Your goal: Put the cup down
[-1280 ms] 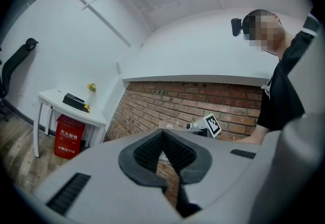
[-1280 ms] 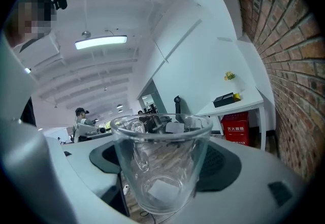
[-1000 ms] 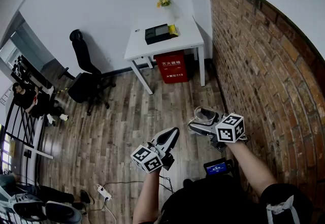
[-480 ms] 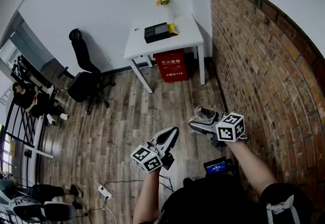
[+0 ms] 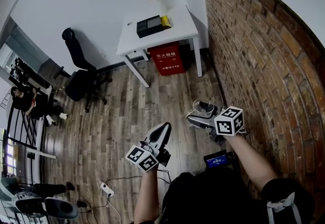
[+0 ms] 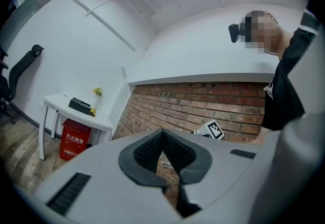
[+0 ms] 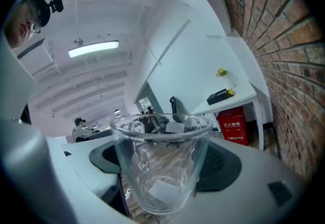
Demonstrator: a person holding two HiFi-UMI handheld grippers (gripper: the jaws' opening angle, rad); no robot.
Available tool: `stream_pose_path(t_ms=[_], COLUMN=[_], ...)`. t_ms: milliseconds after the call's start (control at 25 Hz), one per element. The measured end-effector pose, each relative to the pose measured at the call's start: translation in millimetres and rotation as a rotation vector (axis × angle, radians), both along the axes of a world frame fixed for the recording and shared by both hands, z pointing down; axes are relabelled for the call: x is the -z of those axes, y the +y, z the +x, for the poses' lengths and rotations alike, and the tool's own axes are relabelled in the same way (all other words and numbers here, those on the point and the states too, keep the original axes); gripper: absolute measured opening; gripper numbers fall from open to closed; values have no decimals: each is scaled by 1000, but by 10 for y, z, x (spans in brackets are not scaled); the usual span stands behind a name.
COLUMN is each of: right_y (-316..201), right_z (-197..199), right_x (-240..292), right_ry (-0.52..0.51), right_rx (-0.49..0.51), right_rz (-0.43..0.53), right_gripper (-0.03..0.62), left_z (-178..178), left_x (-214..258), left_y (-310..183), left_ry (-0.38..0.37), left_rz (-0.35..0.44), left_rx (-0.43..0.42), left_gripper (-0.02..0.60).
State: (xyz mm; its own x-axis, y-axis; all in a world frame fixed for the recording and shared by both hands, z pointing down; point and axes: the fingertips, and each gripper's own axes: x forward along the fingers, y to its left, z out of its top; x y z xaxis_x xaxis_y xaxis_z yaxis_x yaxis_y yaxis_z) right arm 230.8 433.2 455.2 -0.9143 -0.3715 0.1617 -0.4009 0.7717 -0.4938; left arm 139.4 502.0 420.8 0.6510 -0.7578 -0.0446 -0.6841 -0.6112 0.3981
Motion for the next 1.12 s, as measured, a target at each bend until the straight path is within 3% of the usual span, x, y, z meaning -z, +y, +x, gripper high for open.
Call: stream_pose_path(t_ms=[280,560,880,1120], right_y=[-420,-1265,-2483,-2826], right_z=[5,-300,-1138,-1702], right_x=[-196,-412,-305,-314], right_ry=[-9,-5,-17,-4], right_rx=[-1,-31,-126,-154], right_rz=[-38,-41,-49,-49], right_gripper=[410,410,410,410], left_z=[-53,-353,-1261,-1934], left_x=[-239,-539,-621,-700], left_y=[-335,-1270,-2464,-2906], left_ry=[12,14,-22,27], left_rz=[-37,-41,-51,-80], left_rx=[21,-25,-118,-80], left_gripper=[8,8,8,8])
